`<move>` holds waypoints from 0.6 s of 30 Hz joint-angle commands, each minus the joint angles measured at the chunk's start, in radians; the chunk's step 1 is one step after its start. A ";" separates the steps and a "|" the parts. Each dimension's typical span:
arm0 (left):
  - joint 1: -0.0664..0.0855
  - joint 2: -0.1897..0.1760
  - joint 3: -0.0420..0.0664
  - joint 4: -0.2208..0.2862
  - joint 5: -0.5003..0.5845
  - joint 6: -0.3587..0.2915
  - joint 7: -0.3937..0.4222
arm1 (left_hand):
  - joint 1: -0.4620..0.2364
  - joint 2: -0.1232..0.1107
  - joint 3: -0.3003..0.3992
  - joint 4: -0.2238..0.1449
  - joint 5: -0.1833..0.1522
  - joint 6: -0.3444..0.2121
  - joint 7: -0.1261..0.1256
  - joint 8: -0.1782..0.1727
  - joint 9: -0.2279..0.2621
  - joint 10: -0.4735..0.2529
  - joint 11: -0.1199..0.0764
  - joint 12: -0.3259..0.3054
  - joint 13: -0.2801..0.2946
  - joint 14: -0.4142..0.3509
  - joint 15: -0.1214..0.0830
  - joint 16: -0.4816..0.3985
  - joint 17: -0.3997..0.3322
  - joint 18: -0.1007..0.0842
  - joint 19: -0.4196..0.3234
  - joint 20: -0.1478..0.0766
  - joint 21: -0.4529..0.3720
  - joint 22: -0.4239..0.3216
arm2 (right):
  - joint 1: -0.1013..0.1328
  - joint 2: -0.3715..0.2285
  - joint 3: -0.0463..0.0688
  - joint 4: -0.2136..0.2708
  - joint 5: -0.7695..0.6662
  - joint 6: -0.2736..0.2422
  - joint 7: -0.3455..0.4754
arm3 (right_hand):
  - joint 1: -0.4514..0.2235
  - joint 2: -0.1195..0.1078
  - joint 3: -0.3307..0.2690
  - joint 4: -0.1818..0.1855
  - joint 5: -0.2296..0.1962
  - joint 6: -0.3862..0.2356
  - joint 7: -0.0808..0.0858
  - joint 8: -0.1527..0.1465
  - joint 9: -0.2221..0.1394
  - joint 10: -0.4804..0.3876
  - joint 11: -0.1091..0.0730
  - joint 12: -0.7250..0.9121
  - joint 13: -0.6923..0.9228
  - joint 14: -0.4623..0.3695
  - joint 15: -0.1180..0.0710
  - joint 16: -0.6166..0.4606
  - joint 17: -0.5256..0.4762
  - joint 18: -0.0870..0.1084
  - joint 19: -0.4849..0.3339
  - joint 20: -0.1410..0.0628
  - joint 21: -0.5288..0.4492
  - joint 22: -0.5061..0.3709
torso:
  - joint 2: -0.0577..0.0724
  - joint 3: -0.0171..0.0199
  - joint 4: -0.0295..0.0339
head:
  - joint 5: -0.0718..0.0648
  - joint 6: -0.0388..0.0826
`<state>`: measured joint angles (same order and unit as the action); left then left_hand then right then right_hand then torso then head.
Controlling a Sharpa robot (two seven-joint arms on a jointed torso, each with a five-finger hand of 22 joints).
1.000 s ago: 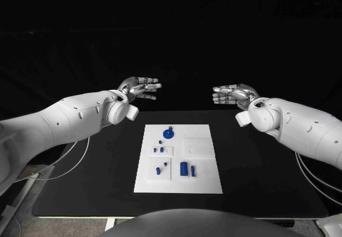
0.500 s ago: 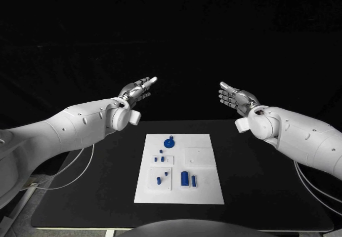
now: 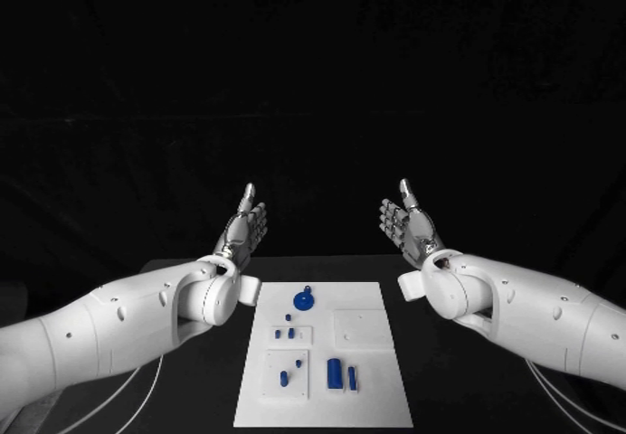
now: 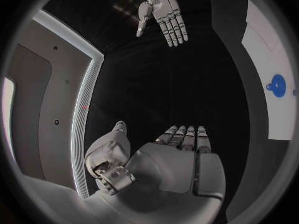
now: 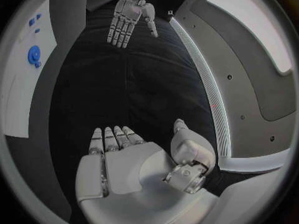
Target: Assemble the parts on the task board
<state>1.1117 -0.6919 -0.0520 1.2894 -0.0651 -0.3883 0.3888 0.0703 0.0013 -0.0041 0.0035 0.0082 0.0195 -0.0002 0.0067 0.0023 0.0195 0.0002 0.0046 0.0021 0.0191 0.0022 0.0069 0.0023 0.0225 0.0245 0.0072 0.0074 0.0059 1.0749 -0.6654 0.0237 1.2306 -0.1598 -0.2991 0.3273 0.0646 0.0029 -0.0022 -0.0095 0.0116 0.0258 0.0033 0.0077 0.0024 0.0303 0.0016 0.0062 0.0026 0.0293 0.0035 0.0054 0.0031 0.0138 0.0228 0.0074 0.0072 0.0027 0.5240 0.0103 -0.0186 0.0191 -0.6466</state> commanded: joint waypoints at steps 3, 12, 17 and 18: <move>-0.030 -0.044 0.026 0.146 0.047 -0.261 0.097 | -0.070 -0.001 0.004 -0.004 -0.008 -0.019 0.000 -0.007 -0.002 -0.020 0.000 -0.005 -0.002 -0.019 -0.002 -0.007 -0.002 -0.023 -0.025 -0.007 -0.007 -0.006 | -0.011 -0.051 -0.010 0.156 0.101 -0.291 0.128 | -0.065 -0.003 0.002 0.009 -0.012 -0.026 -0.003 -0.008 -0.002 -0.030 -0.002 -0.006 -0.003 -0.029 -0.003 -0.005 -0.003 -0.014 -0.023 -0.007 -0.007 -0.003 | 0.019 -0.0098 0.0178 | -0.018 0.044; -0.060 -0.086 0.051 0.275 0.064 -0.377 0.130 | -0.070 -0.001 0.004 -0.004 -0.008 -0.019 0.000 -0.007 -0.002 -0.020 0.000 -0.005 -0.002 -0.019 -0.002 -0.007 -0.002 -0.023 -0.025 -0.007 -0.007 -0.006 | -0.024 -0.108 -0.022 0.322 0.154 -0.453 0.186 | -0.065 -0.003 0.002 0.009 -0.012 -0.026 -0.003 -0.008 -0.002 -0.030 -0.002 -0.006 -0.003 -0.029 -0.003 -0.005 -0.003 -0.014 -0.023 -0.007 -0.007 -0.003 | 0.020 -0.0103 0.0186 | -0.019 0.047; -0.062 -0.088 0.052 0.281 0.065 -0.382 0.131 | -0.070 -0.001 0.004 -0.004 -0.008 -0.019 0.000 -0.007 -0.002 -0.020 0.000 -0.005 -0.002 -0.019 -0.002 -0.007 -0.002 -0.023 -0.025 -0.007 -0.007 -0.006 | -0.025 -0.115 -0.024 0.339 0.160 -0.471 0.193 | -0.065 -0.003 0.002 0.009 -0.012 -0.026 -0.003 -0.008 -0.002 -0.030 -0.002 -0.006 -0.003 -0.029 -0.003 -0.005 -0.003 -0.014 -0.023 -0.007 -0.007 -0.003 | 0.020 -0.0103 0.0186 | -0.019 0.047; -0.062 -0.088 0.052 0.281 0.065 -0.382 0.131 | -0.070 -0.001 0.004 -0.004 -0.008 -0.019 0.000 -0.007 -0.002 -0.020 0.000 -0.005 -0.002 -0.019 -0.002 -0.007 -0.002 -0.023 -0.025 -0.007 -0.007 -0.006 | -0.025 -0.115 -0.024 0.339 0.160 -0.471 0.193 | -0.065 -0.003 0.002 0.009 -0.012 -0.026 -0.003 -0.008 -0.002 -0.030 -0.002 -0.006 -0.003 -0.029 -0.003 -0.005 -0.003 -0.014 -0.023 -0.007 -0.007 -0.003 | 0.020 -0.0103 0.0186 | -0.019 0.047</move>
<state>1.0497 -0.7804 -0.0012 1.5667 -0.0090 -0.7264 0.4857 0.0071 0.0004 -0.0041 0.0035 0.0044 0.0051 -0.0002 0.0067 0.0009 0.0053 0.0002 0.0030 0.0010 0.0034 0.0002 0.0069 0.0010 0.0072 0.0035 -0.0001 0.0052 0.0009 1.0505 -0.7792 -0.0002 1.5674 -0.0207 -0.7200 0.4788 0.0057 -0.0001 0.0019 -0.0055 0.0036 0.0044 -0.0001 0.0035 0.0009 0.0037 0.0000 0.0062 0.0009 0.0047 0.0004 0.0055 0.0009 0.0137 0.0052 0.0002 0.0034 0.0009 0.5439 0.0002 -0.0003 0.0000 -0.6001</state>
